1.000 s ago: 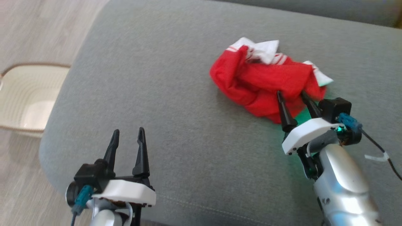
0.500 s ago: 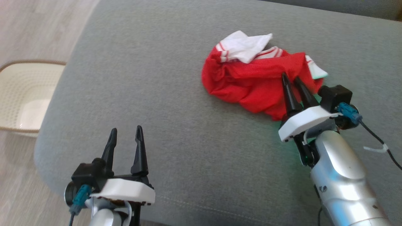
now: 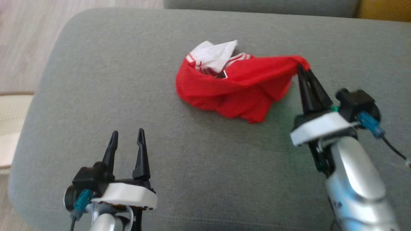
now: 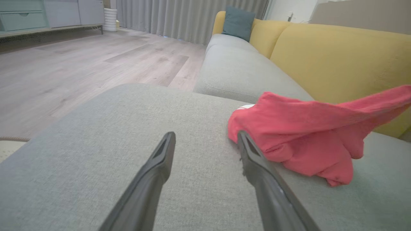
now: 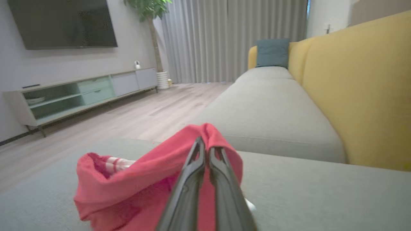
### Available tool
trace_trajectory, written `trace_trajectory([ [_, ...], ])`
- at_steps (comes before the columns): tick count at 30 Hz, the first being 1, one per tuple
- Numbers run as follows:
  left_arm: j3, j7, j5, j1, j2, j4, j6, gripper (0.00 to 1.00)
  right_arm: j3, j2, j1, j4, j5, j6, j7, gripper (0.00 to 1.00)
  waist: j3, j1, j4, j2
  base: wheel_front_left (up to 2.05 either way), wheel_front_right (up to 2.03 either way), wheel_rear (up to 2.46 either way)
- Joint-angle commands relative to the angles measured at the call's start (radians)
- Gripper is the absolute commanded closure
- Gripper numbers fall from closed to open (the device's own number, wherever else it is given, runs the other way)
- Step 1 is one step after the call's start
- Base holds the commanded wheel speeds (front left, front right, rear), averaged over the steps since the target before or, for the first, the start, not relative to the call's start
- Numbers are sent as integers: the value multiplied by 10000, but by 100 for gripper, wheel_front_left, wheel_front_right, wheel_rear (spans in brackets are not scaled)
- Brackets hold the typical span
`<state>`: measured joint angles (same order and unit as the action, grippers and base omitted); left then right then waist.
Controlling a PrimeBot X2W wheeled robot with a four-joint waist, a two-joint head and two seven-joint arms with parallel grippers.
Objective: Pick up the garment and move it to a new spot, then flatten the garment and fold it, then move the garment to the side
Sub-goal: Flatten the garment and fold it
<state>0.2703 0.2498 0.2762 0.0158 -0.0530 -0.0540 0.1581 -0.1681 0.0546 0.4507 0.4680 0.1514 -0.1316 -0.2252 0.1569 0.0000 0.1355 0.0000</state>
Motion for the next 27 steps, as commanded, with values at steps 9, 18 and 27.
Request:
trace_trajectory([
  [9, -499, 120, -210, -119, 27, 487, -39, 0, 1181, 339, -3144, -3702, -1030, 9, 1315, 100, -291, 0, -1413, 0, 0, 0, 0],
  [18, -623, 120, -305, -274, 28, 554, -108, 0, 1359, 6, -5263, -3879, -1053, 9, 1305, 100, -38, 0, -2115, 0, 0, 0, 0],
  [27, -712, 120, -270, -297, 28, 485, -103, 0, 1913, -16, -5237, -2887, -1094, 9, 716, 0, -132, 0, -2218, 0, 0, 0, 0],
])
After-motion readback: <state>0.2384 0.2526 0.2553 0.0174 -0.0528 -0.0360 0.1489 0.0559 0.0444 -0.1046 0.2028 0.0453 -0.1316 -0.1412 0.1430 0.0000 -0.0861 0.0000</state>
